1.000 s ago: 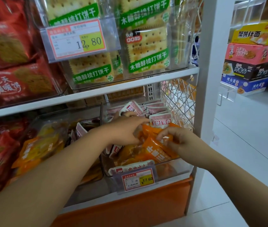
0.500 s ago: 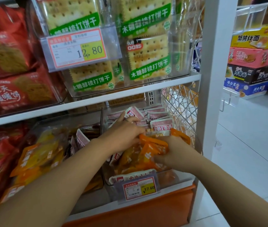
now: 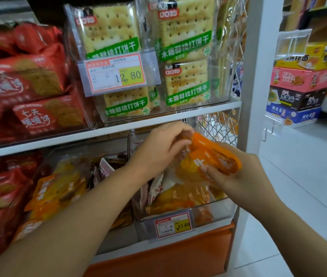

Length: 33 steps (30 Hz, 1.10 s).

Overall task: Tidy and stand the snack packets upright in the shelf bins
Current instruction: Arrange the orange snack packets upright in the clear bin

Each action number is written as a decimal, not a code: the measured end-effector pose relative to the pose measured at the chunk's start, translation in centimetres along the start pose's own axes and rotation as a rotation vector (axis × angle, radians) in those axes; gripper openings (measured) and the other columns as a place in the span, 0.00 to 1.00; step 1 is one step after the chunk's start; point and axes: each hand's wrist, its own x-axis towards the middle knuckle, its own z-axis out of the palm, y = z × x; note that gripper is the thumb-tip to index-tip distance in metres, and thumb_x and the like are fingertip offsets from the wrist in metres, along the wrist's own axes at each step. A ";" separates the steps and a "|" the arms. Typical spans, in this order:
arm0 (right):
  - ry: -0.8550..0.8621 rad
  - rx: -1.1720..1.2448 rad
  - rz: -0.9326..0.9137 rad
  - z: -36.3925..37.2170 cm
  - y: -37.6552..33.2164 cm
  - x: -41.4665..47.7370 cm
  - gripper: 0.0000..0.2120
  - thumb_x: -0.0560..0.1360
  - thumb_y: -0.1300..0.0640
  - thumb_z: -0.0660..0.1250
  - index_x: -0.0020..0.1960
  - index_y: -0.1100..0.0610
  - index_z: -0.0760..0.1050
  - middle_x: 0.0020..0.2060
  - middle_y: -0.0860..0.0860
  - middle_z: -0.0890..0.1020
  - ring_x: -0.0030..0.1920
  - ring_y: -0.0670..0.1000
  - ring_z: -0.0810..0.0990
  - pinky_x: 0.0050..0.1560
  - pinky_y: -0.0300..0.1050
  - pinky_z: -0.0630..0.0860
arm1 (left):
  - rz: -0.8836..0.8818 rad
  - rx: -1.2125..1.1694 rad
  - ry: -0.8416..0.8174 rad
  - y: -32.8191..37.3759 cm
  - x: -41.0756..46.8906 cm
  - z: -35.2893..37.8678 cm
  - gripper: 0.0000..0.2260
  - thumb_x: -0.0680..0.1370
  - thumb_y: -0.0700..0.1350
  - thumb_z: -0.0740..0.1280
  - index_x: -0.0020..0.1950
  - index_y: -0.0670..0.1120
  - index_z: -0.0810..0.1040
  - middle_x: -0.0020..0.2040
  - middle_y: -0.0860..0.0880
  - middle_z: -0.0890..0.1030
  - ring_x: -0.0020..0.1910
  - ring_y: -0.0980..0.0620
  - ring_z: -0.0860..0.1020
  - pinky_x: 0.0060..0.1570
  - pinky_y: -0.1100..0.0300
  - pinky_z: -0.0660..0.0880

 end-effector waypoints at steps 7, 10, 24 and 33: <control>-0.031 -0.103 -0.271 3.1 -4.0 -1.9 0.19 0.74 0.50 0.66 0.64 0.47 0.72 0.47 0.40 0.81 0.46 0.40 0.79 0.44 0.36 0.77 | 0.033 0.099 0.161 1.6 -6.5 -4.2 0.04 0.79 0.41 0.64 0.51 0.45 0.78 0.48 0.56 0.73 0.48 0.62 0.72 0.50 0.72 0.68; -0.080 -0.151 -0.384 5.9 -6.2 -1.1 0.20 0.74 0.49 0.63 0.65 0.53 0.72 0.51 0.47 0.82 0.49 0.44 0.79 0.47 0.38 0.78 | 0.007 0.172 0.271 0.9 -10.1 -7.2 0.05 0.78 0.42 0.64 0.51 0.44 0.77 0.49 0.55 0.74 0.50 0.63 0.72 0.52 0.74 0.67; -0.593 -0.617 -0.385 20.0 -6.8 7.2 0.38 0.72 0.50 0.68 0.76 0.53 0.54 0.74 0.53 0.59 0.74 0.55 0.57 0.72 0.47 0.54 | -0.530 0.162 -0.134 -8.8 -18.6 -11.1 0.18 0.80 0.42 0.63 0.70 0.53 0.71 0.73 0.62 0.58 0.70 0.63 0.60 0.68 0.69 0.55; -0.876 -0.518 -0.137 20.6 -6.7 10.2 0.45 0.69 0.34 0.66 0.76 0.43 0.44 0.77 0.46 0.46 0.76 0.54 0.44 0.74 0.59 0.48 | -0.648 0.378 -0.238 -9.0 -18.2 -10.5 0.23 0.79 0.55 0.59 0.74 0.60 0.58 0.78 0.58 0.47 0.74 0.49 0.59 0.73 0.43 0.52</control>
